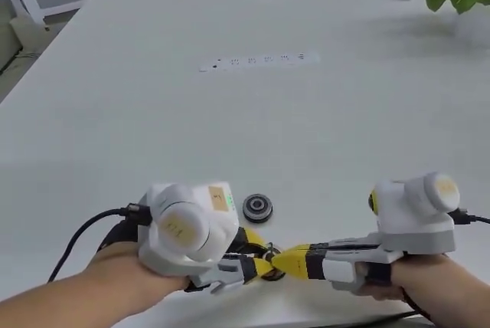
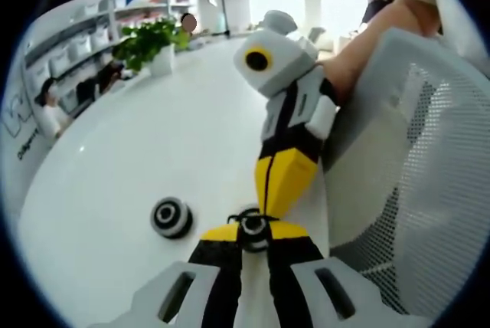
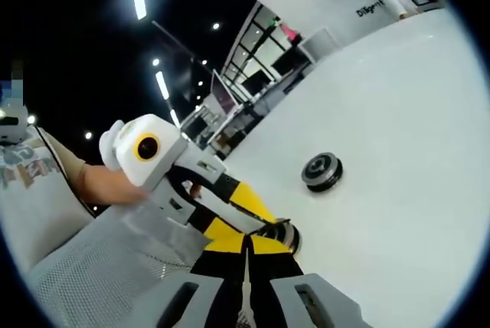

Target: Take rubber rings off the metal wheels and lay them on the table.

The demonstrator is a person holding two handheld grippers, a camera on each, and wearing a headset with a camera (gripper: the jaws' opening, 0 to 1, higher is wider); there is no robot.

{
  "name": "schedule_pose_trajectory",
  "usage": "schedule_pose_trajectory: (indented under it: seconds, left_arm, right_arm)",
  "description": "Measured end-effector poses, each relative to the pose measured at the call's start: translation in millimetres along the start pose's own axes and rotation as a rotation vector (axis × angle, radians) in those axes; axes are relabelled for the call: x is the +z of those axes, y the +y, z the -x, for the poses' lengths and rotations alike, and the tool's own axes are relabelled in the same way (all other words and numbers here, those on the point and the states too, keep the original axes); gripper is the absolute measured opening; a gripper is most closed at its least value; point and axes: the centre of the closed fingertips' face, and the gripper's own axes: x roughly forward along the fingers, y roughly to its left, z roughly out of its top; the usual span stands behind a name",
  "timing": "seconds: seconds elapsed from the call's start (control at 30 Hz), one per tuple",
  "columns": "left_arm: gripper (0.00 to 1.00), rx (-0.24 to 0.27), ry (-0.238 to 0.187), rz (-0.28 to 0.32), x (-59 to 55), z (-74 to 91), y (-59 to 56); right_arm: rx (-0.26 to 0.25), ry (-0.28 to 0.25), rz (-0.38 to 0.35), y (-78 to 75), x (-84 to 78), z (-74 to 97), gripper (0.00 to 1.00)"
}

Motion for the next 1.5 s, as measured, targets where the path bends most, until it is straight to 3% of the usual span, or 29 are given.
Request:
schedule_pose_trajectory:
  seconds: [0.1, 0.2, 0.3, 0.4, 0.47, 0.7, 0.83, 0.97, 1.1, 1.5]
  left_arm:
    - [0.11, -0.002, -0.003, 0.001, 0.0, 0.1, 0.0]
    - [0.11, -0.003, -0.005, 0.005, 0.1, 0.2, 0.0]
    - [0.11, -0.003, -0.007, 0.009, 0.1, 0.2, 0.1]
    - [0.12, -0.004, -0.009, 0.018, 0.3, 0.2, 0.3]
    - [0.12, -0.004, -0.009, 0.021, 0.4, 0.2, 0.2]
    - [0.12, -0.009, -0.014, 0.020, 0.9, -0.2, 0.2]
    - [0.13, -0.011, -0.012, -0.014, 1.4, -0.4, -0.8]
    - [0.14, -0.018, -0.014, 0.020, 2.1, -0.5, 0.4]
    - [0.17, -0.008, -0.013, 0.007, 2.8, 1.3, 2.0]
    - [0.27, -0.016, -0.060, 0.080, 14.5, 19.3, 2.8]
  right_arm:
    - [0.031, -0.003, -0.022, 3.8, -0.1, 0.0, 0.00]
    - [0.032, -0.016, -0.034, 2.6, 1.4, 1.2, 0.00]
    - [-0.063, -0.027, -0.005, -13.4, 3.6, 4.2, 0.00]
    - [-0.077, -0.061, -0.019, -17.3, 8.4, 8.4, 0.00]
    - [-0.089, -0.052, -0.008, -18.2, 7.2, 7.4, 0.00]
    - [-0.100, -0.042, 0.006, -19.7, 6.4, 6.9, 0.00]
    - [-0.103, -0.043, 0.007, -20.3, 6.9, 7.4, 0.00]
    - [-0.103, -0.043, 0.009, -20.6, 7.1, 7.5, 0.00]
    - [-0.102, -0.044, 0.009, -20.1, 7.7, 7.6, 0.00]
    - [-0.097, -0.063, 0.002, -19.8, 12.2, 9.4, 0.00]
